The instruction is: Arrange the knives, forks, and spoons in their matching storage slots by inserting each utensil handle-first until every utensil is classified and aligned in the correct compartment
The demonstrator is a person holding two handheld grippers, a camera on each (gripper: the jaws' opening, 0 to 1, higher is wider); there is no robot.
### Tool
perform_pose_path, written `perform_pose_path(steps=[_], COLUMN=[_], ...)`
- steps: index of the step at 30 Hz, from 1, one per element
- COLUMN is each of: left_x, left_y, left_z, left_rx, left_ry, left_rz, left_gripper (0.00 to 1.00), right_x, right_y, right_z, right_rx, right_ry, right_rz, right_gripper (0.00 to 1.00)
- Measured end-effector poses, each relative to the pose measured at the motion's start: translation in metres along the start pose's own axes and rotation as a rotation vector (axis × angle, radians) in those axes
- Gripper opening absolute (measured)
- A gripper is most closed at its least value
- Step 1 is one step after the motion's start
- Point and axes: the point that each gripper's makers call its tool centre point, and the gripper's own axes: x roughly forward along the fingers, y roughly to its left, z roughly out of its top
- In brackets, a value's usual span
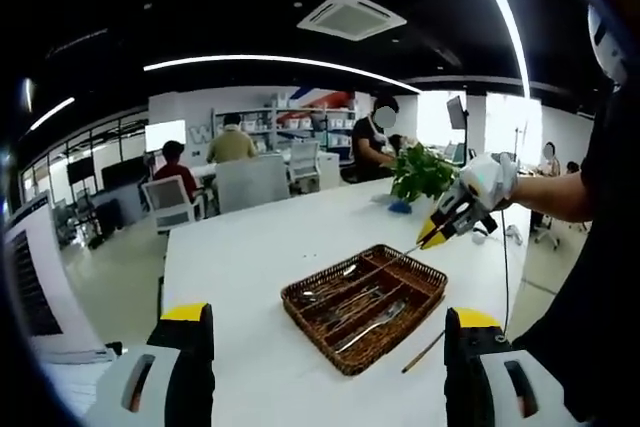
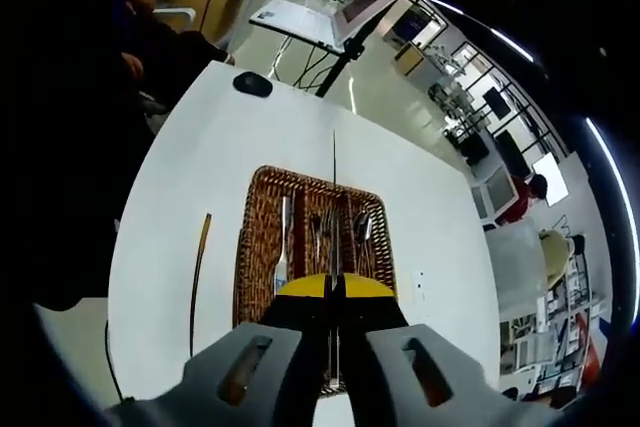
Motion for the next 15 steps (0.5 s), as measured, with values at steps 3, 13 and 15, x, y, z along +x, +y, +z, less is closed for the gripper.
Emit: perform_pose_path(steps=[3,13,15], left_x=[0.001,0.0,-0.001], left_y=[0.0,0.004,0.005], left_z=[-0.004,-0.01,-0.009], left_rx=[0.016,0.013,0.014], left_ry=[0.013,0.027,0.027], left_rz=[0.001,0.005,0.006], left_gripper=[1.0,1.0,1.0], right_x=[0.004,0.027,0.033], right_y=[0.002,0.013,0.017], right_z=[-0.002,-0.018,-0.022], right_rx=[-0.001,0.005,0.007], right_ry=[0.002,0.018,0.021], right_rz=[0.003,0.02,0.025], right_gripper=[0.0,0.0,0.0])
